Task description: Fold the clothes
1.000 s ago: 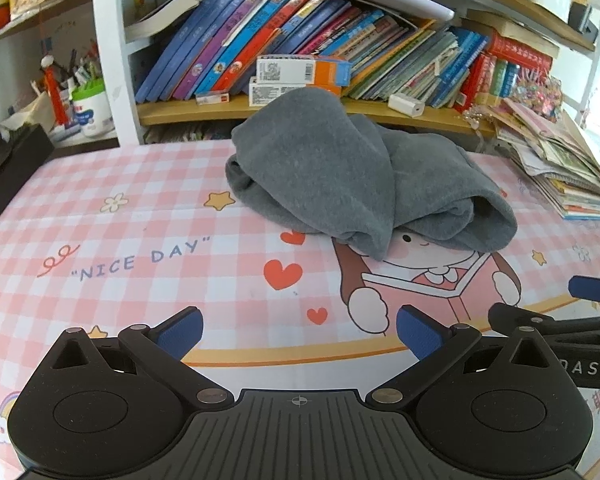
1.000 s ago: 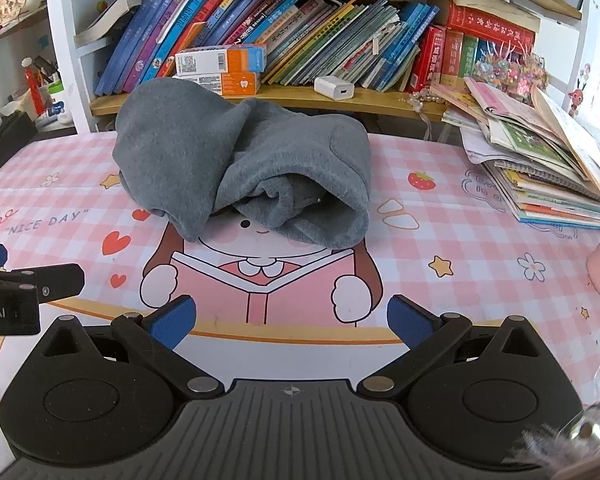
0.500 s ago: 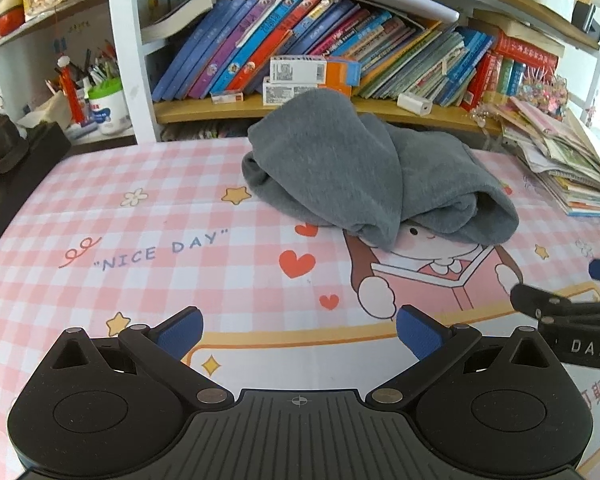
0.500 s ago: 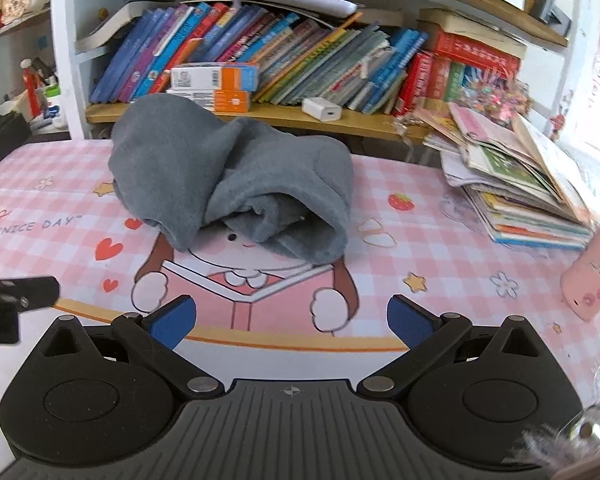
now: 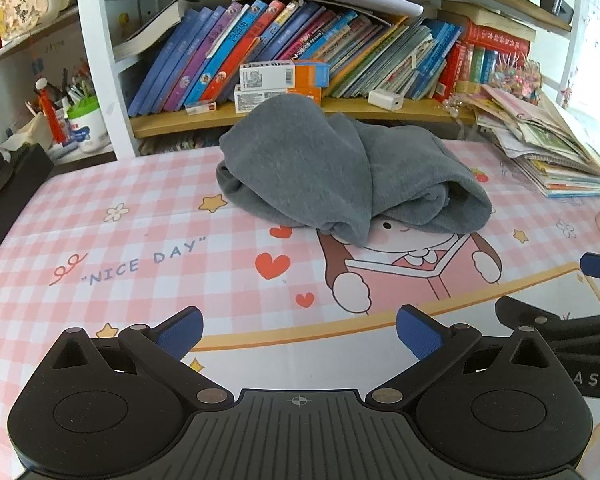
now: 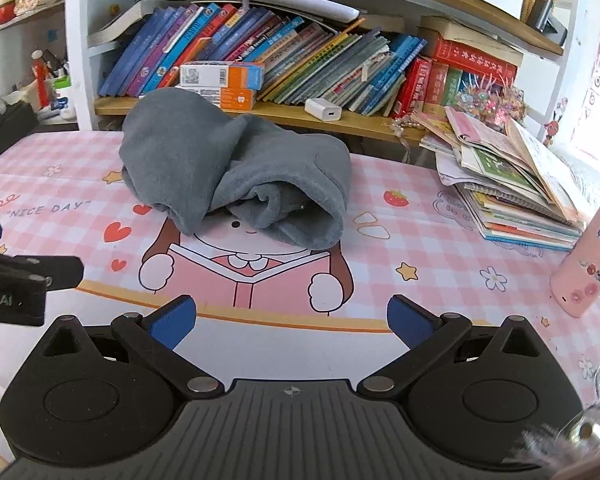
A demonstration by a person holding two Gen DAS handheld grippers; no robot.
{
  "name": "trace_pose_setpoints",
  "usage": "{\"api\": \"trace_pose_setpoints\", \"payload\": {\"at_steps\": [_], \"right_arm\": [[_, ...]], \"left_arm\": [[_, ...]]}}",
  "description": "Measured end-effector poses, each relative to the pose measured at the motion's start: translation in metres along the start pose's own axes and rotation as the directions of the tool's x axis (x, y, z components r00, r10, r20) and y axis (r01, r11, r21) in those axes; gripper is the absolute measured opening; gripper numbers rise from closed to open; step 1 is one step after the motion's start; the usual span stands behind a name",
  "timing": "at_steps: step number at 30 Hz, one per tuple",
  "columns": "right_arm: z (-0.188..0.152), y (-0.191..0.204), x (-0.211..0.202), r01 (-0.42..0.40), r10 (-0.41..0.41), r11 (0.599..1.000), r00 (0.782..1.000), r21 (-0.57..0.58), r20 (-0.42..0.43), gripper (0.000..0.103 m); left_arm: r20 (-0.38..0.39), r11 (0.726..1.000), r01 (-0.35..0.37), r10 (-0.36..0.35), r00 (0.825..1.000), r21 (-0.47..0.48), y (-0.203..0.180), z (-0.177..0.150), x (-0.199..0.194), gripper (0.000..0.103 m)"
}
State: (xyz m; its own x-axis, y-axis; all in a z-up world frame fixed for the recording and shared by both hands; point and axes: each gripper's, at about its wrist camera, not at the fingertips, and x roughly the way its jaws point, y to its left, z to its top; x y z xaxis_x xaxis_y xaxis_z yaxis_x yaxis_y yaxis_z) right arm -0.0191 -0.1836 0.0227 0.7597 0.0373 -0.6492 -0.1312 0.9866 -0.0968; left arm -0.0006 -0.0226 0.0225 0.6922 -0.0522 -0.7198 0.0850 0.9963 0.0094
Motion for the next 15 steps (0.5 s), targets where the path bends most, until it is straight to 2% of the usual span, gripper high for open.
{"api": "trace_pose_setpoints", "payload": {"at_steps": [10, 15], "right_arm": [[0.0, -0.019, 0.001, -0.058, 0.058, 0.998, 0.998, -0.034, 0.017, 0.103], [0.0, -0.032, 0.008, -0.131, 0.131, 0.991, 0.991, -0.03, 0.006, 0.103]], "left_arm": [[0.007, 0.999, -0.031, 0.031, 0.999, -0.009, -0.021, -0.004, -0.003, 0.103], [0.002, 0.996, -0.051, 0.052, 0.999, -0.075, -0.025, -0.011, -0.004, 0.103]]}}
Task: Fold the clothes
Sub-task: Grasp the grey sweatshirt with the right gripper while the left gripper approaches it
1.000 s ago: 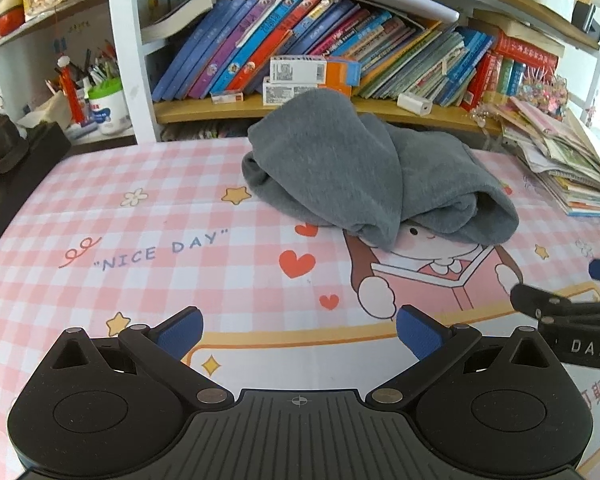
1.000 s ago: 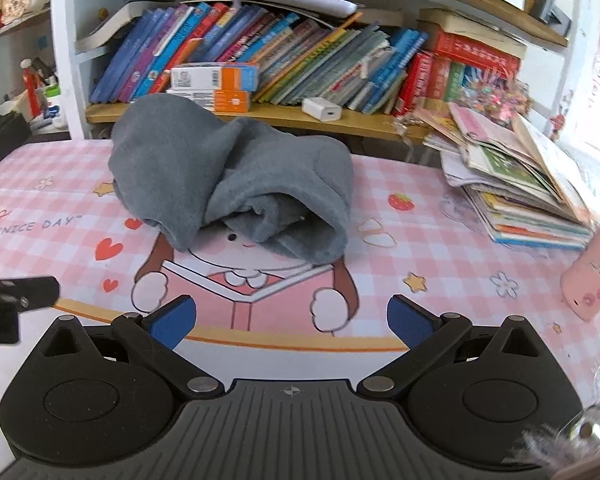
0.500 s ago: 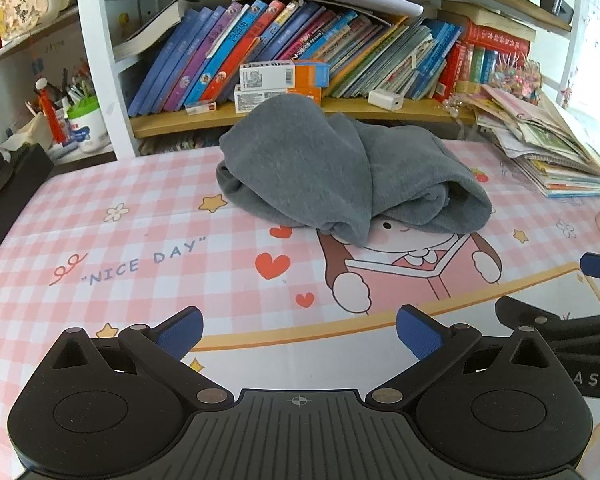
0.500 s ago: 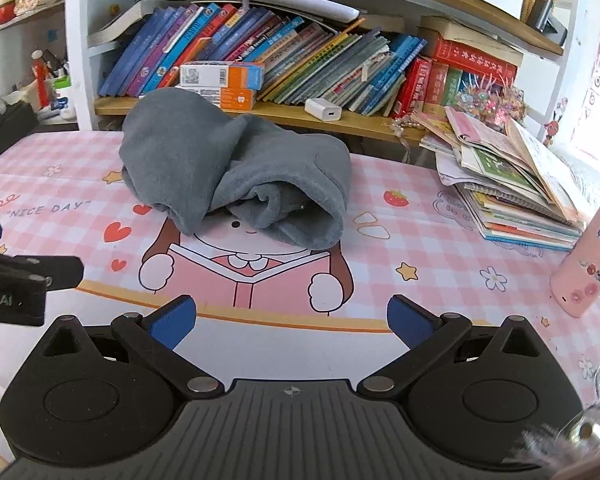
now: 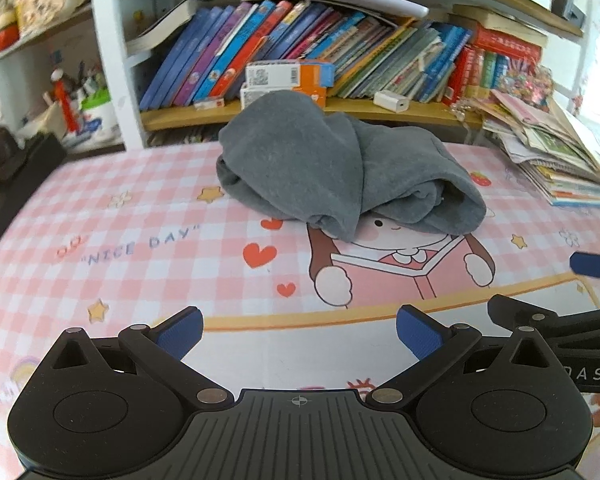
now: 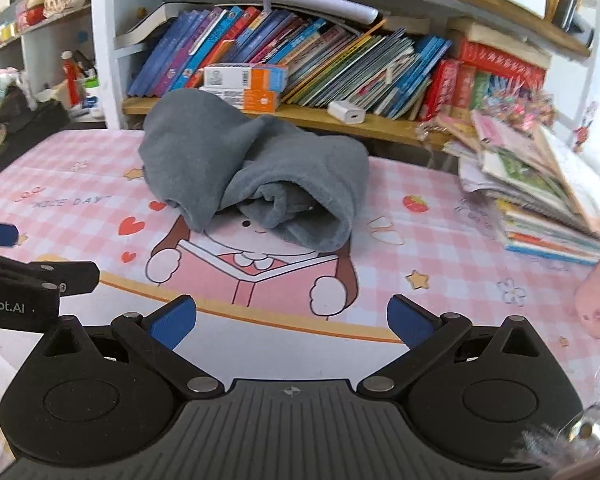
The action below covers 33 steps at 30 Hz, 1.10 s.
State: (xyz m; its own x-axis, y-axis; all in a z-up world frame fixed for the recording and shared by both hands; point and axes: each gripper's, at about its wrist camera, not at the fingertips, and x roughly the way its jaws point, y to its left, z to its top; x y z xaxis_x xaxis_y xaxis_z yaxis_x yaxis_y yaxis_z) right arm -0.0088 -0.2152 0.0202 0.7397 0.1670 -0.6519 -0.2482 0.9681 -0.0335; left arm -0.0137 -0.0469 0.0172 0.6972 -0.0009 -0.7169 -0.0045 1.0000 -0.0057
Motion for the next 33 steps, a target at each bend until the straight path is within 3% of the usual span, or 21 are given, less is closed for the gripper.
{"api": "trace_pose_setpoints", "payload": {"at_steps": [6, 10, 12, 15, 19, 23, 25, 26, 27, 30, 33], "right_arm": [[0.0, -0.012, 0.014, -0.106, 0.107, 0.994, 0.994, 0.029, -0.038, 0.103], [0.01, -0.014, 0.023, -0.137, 0.137, 0.99, 0.991, 0.03, -0.004, 0.098], [0.017, -0.018, 0.029, -0.128, 0.128, 0.991, 0.991, 0.038, 0.026, 0.084], [0.026, -0.026, 0.046, -0.051, 0.05, 0.998, 0.998, 0.023, 0.032, 0.065], [0.03, -0.042, 0.08, 0.029, -0.03, 0.999, 1.0, -0.024, -0.002, 0.061], [0.037, -0.052, 0.11, 0.051, -0.052, 0.996, 0.999, -0.069, -0.01, 0.048], [0.043, -0.054, 0.118, 0.039, -0.039, 0.996, 0.999, -0.079, 0.0, 0.032], [0.046, -0.053, 0.12, 0.028, -0.028, 0.996, 1.0, -0.082, 0.002, 0.016], [0.049, -0.052, 0.12, 0.01, -0.01, 0.997, 1.0, -0.082, 0.001, 0.008], [0.052, -0.045, 0.11, -0.042, 0.043, 0.995, 0.999, -0.092, 0.012, 0.006], [0.049, -0.034, 0.091, -0.149, 0.149, 0.985, 0.989, -0.083, -0.009, 0.005]], "left_arm": [[0.016, 0.998, -0.007, 0.008, 1.0, -0.057, 0.0, -0.013, -0.019, 0.103], [0.041, 0.998, -0.022, 0.025, 0.999, -0.066, 0.001, -0.018, -0.037, 0.103], [0.06, 0.996, -0.043, 0.047, 0.997, -0.072, 0.003, -0.019, -0.045, 0.103], [0.065, 0.995, -0.08, 0.085, 0.994, -0.065, 0.005, -0.02, -0.052, 0.103], [0.082, 0.991, -0.108, 0.115, 0.99, -0.084, 0.015, -0.021, -0.058, 0.103], [0.075, 0.986, -0.128, 0.136, 0.988, -0.106, 0.024, -0.021, -0.057, 0.103], [0.074, 0.986, -0.118, 0.127, 0.989, -0.118, 0.026, -0.02, -0.056, 0.103], [0.074, 0.987, -0.111, 0.12, 0.99, -0.118, 0.027, -0.02, -0.056, 0.103], [0.077, 0.988, -0.107, 0.116, 0.99, -0.113, 0.026, -0.021, -0.056, 0.103], [0.093, 0.991, -0.09, 0.099, 0.991, -0.101, 0.025, -0.021, -0.055, 0.103], [0.09, 0.992, -0.077, 0.086, 0.992, -0.101, 0.025, -0.022, -0.052, 0.103]]}}
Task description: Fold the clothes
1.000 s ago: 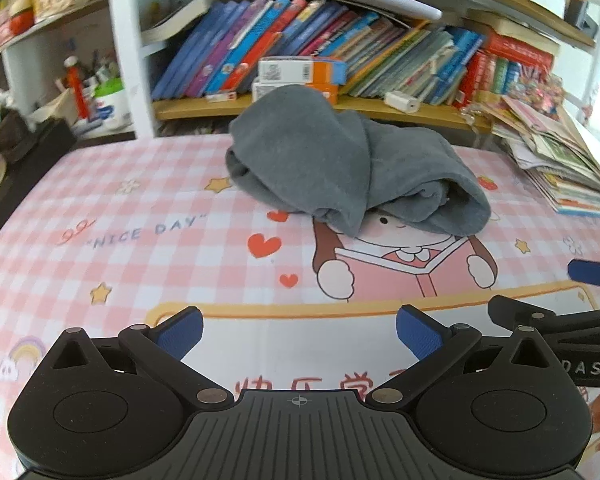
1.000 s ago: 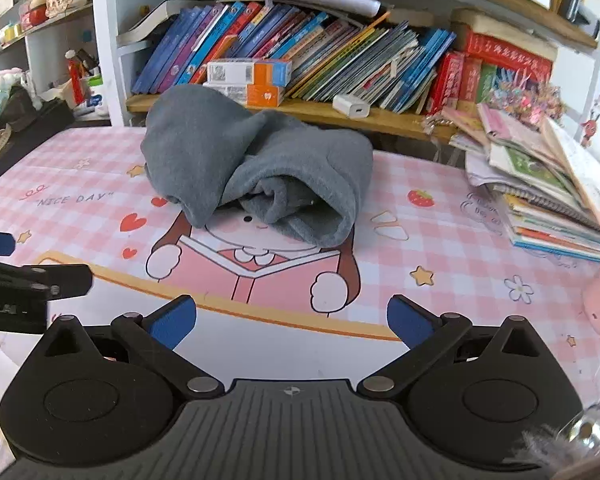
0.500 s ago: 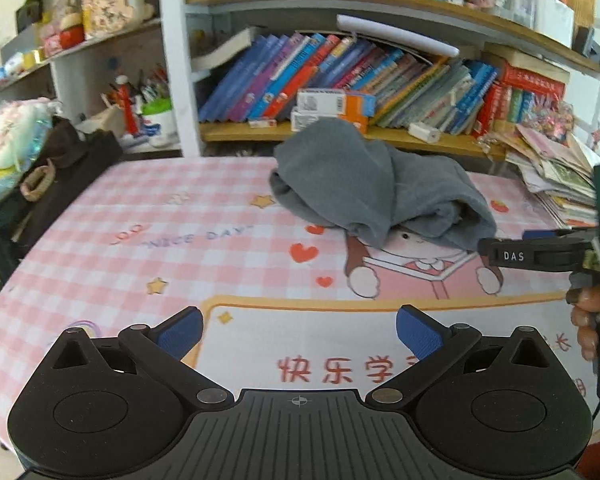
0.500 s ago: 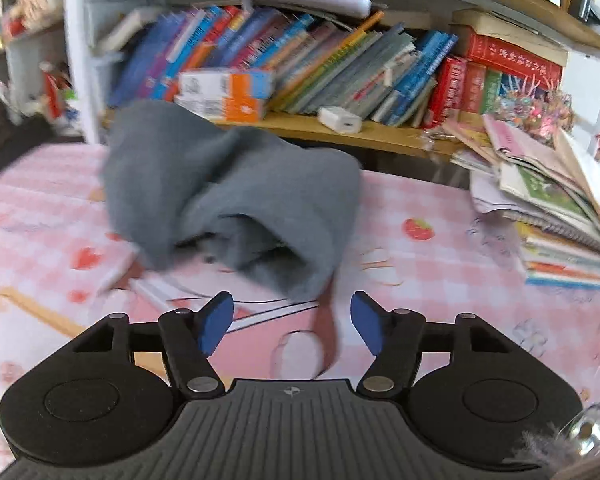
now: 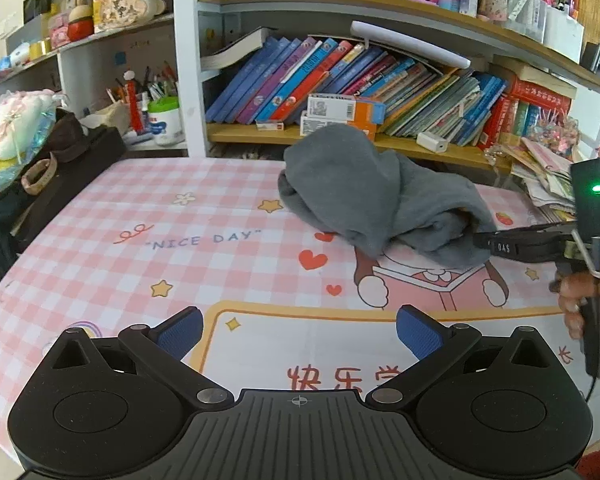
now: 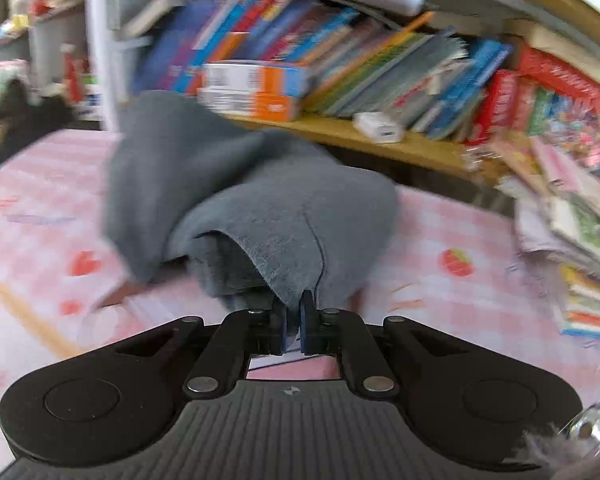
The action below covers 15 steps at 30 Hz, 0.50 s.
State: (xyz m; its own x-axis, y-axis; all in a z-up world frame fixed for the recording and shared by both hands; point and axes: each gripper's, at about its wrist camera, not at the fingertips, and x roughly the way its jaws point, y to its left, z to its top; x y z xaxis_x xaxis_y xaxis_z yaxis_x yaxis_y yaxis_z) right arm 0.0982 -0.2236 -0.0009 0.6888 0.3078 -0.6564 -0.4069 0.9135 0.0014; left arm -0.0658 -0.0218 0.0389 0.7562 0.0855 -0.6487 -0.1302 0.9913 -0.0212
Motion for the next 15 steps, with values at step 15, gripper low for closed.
{"api": "trace_pose_setpoints", "payload": {"at_steps": [15], "right_arm": [[0.013, 0.027, -0.121, -0.364, 0.357, 0.93, 0.928, 0.045, 0.105, 0.005]], "left_arm": [[0.028, 0.973, 0.23, -0.229, 0.973, -0.008, -0.021, 0.018, 0.019, 0.072]]}}
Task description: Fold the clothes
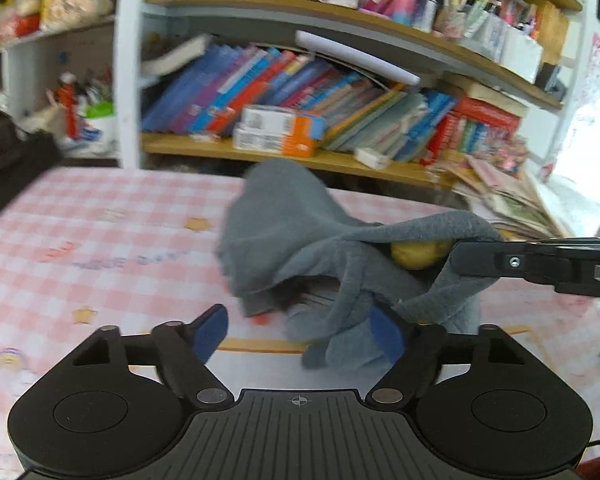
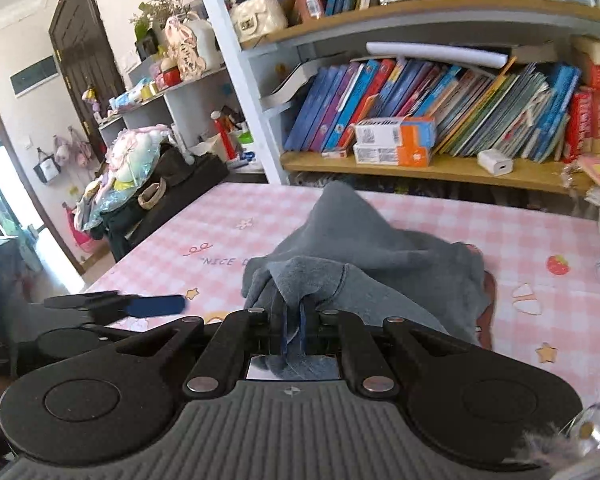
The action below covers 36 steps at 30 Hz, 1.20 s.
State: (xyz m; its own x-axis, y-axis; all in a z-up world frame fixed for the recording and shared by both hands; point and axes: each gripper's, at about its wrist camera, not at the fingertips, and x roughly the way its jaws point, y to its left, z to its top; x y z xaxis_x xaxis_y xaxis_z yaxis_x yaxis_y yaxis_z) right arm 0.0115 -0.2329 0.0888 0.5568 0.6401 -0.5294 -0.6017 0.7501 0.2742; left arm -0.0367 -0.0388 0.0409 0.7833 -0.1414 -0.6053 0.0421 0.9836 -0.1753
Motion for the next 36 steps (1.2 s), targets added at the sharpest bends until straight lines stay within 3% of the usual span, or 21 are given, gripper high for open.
{"api": "trace_pose_setpoints", "payload": {"at_steps": [4, 8, 11, 12, 13, 15, 18, 20, 21, 23, 26, 28, 31, 33, 35, 36], "right_arm": [[-0.004, -0.005, -0.016, 0.023, -0.023, 1.0, 1.0, -0.014, -0.005, 0.005], [-0.014, -0.002, -0.034, 0.021, -0.021, 0.999, 1.0, -0.03, -0.012, 0.005], [-0.017, -0.006, -0.046, 0.035, -0.034, 0.999, 0.999, -0.014, 0.019, 0.005], [-0.018, -0.009, -0.049, 0.048, -0.048, 0.999, 0.998, -0.001, 0.03, 0.005], [-0.019, -0.013, -0.052, 0.063, -0.064, 0.998, 0.997, 0.013, 0.041, 0.005], [-0.019, -0.023, -0.058, 0.102, -0.105, 0.994, 0.992, 0.044, 0.064, 0.005], [-0.017, -0.041, -0.07, 0.168, -0.179, 0.98, 0.978, 0.106, 0.105, 0.005], [-0.019, -0.052, -0.075, 0.217, -0.231, 0.967, 0.966, 0.131, 0.111, 0.005], [-0.02, -0.057, -0.077, 0.242, -0.258, 0.96, 0.96, 0.142, 0.109, 0.005], [-0.026, -0.067, -0.077, 0.254, -0.271, 0.951, 0.959, 0.176, 0.08, 0.005], [-0.045, -0.073, -0.059, 0.186, -0.182, 0.954, 0.982, 0.233, -0.041, 0.005], [-0.059, -0.059, -0.042, 0.09, -0.062, 0.973, 0.989, 0.215, -0.135, 0.005], [-0.073, -0.025, -0.018, -0.037, 0.058, 0.996, 0.963, 0.085, -0.263, 0.005], [-0.073, -0.005, -0.009, -0.075, 0.064, 0.997, 0.95, -0.024, -0.305, 0.006], [-0.07, -0.005, -0.006, -0.04, 0.025, 0.998, 0.951, -0.044, -0.307, 0.009], [-0.069, -0.007, -0.005, -0.02, 0.004, 0.999, 0.952, -0.048, -0.306, 0.017]], "left_arm": [[-0.011, 0.99, 0.141, -0.141, 0.99, 0.001, -0.017, 0.005, 0.01, 0.069], [-0.109, 0.971, 0.24, -0.239, 0.965, -0.005, -0.03, 0.008, 0.034, 0.059], [-0.187, 0.96, 0.265, -0.278, 0.942, -0.096, -0.026, 0.005, 0.057, 0.037], [-0.203, 0.955, 0.267, -0.288, 0.936, -0.127, -0.023, 0.004, 0.064, 0.021], [-0.199, 0.958, 0.254, -0.277, 0.94, -0.137, -0.019, 0.007, 0.065, 0.014], [-0.185, 0.961, 0.227, -0.254, 0.949, -0.157, -0.011, 0.012, 0.068, 0.012], [-0.056, 0.979, 0.159, -0.167, 0.984, -0.129, 0.004, 0.045, 0.049, 0.011], [0.056, 0.995, 0.077, -0.073, 0.996, -0.058, 0.005, 0.071, 0.03, 0.009], [0.13, 0.999, 0.036, -0.033, 0.991, -0.026, 0.005, 0.084, 0.018, 0.009], [0.247, 0.999, 0.028, -0.022, 0.969, -0.02, 0.011, 0.105, -0.005, 0.009], [0.344, 1.0, 0.004, -0.006, 0.939, 0.007, 0.015, 0.121, -0.025, 0.009], [0.318, 1.0, -0.007, 0.009, 0.948, -0.006, 0.021, 0.121, -0.023, 0.009], [0.202, 0.998, -0.022, 0.034, 0.979, -0.06, 0.031, 0.105, -0.004, 0.009], [0.129, 0.997, -0.054, 0.06, 0.99, -0.051, 0.033, 0.087, 0.005, 0.009], [0.08, 0.997, -0.077, 0.079, 0.994, -0.026, 0.032, 0.068, 0.012, 0.009], [0.06, 0.996, -0.087, 0.088, 0.994, -0.01, 0.033, 0.06, 0.012, 0.01]]}}
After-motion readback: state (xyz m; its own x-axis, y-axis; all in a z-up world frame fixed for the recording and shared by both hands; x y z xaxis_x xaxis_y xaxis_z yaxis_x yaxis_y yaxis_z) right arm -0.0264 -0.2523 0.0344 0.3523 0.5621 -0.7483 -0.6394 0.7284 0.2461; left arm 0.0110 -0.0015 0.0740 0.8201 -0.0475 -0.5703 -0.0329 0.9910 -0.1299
